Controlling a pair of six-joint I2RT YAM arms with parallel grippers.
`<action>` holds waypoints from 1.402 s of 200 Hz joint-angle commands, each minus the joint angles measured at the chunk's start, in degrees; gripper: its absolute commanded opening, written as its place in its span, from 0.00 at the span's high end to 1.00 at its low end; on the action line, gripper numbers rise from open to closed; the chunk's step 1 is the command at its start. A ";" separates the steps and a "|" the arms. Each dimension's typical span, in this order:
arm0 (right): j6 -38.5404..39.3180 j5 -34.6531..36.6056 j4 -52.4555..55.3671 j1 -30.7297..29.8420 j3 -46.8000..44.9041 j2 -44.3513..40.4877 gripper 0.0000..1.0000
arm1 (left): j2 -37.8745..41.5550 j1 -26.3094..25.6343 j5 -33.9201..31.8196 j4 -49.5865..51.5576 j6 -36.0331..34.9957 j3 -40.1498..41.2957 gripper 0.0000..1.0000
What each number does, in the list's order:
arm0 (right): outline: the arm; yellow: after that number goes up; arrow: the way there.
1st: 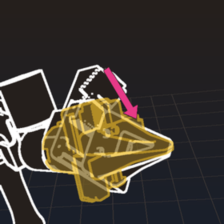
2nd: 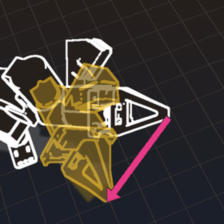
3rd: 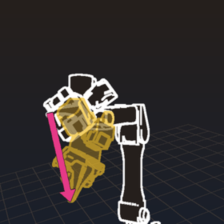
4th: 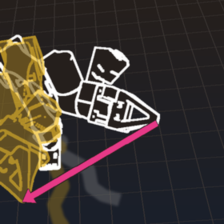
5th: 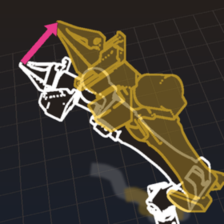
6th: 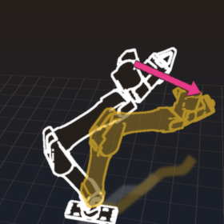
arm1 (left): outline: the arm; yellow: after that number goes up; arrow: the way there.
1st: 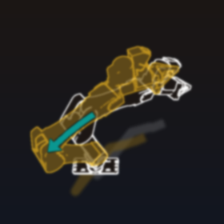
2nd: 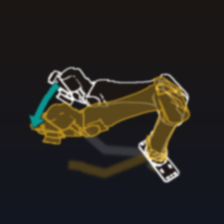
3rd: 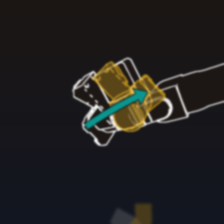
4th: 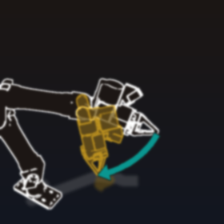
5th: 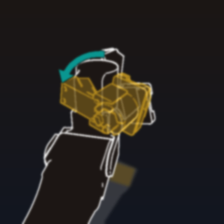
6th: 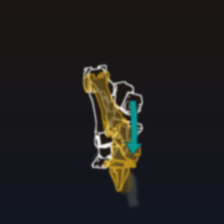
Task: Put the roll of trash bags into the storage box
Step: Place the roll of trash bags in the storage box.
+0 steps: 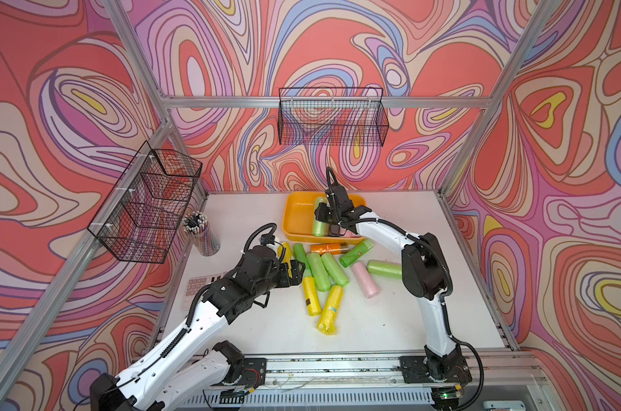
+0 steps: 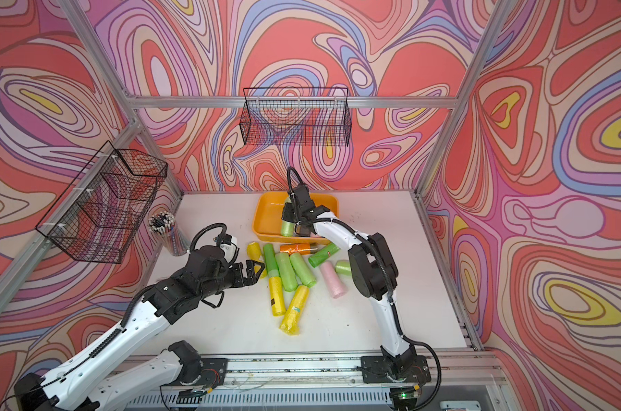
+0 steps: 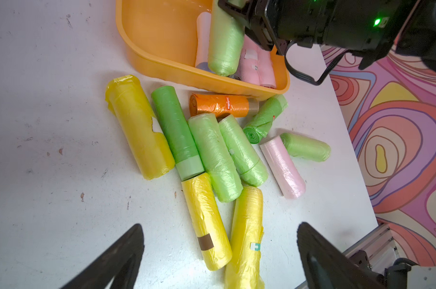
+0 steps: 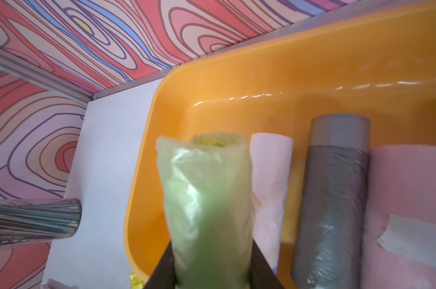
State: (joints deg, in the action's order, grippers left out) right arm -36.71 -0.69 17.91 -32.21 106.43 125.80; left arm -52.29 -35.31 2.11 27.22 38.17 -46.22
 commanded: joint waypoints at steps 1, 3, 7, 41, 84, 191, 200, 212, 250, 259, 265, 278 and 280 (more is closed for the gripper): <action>0.31 0.60 -3.33 0.11 3.39 1.85 0.83 | -0.60 -0.28 0.85 0.85 0.91 -1.25 0.04; 0.32 0.67 -3.32 0.12 3.60 2.09 0.83 | -0.61 -0.28 0.87 0.87 1.02 -1.25 0.04; 0.51 0.86 -3.39 0.18 3.81 2.41 0.83 | -0.62 -0.30 0.94 0.90 1.07 -1.24 0.04; 1.76 3.06 -3.67 0.46 6.24 5.93 0.84 | -0.69 -0.29 0.62 0.64 1.93 -0.89 0.04; 1.82 2.28 -4.99 0.45 9.91 10.76 0.83 | -2.65 -0.31 0.51 2.62 0.62 -3.56 0.04; 2.43 8.89 -4.55 0.55 9.06 13.86 0.82 | -3.98 -0.29 0.53 3.79 1.48 -4.11 0.04; 2.36 9.14 -4.40 0.55 9.14 14.02 0.81 | -4.11 -0.33 0.42 3.86 1.40 -4.33 0.04; 2.18 9.48 -4.20 0.52 9.10 13.98 0.78 | -4.37 -0.29 0.39 4.05 1.29 -4.41 0.04; 2.00 9.99 -3.59 0.47 8.72 13.80 0.69 | -4.92 -0.29 0.32 4.06 0.99 -4.85 0.04; 1.82 10.09 -3.54 0.55 8.22 13.69 0.66 | -5.09 -0.29 0.34 4.15 0.94 -4.98 0.04; 1.73 9.98 -3.50 0.52 7.89 13.49 0.66 | -5.23 -0.29 0.32 4.15 0.85 -5.14 0.04; 1.94 9.62 -3.64 0.52 7.10 13.10 0.63 | -5.36 -0.26 0.28 4.24 0.82 -5.20 0.04; 1.98 9.58 -3.60 0.55 6.94 13.08 0.63 | -5.36 -0.28 0.31 4.31 0.84 -5.27 0.04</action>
State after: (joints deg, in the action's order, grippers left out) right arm -35.42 6.90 13.80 -32.16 114.50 138.50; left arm -57.23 -35.31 2.94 30.17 39.20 -49.32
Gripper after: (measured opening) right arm 0.355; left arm 0.959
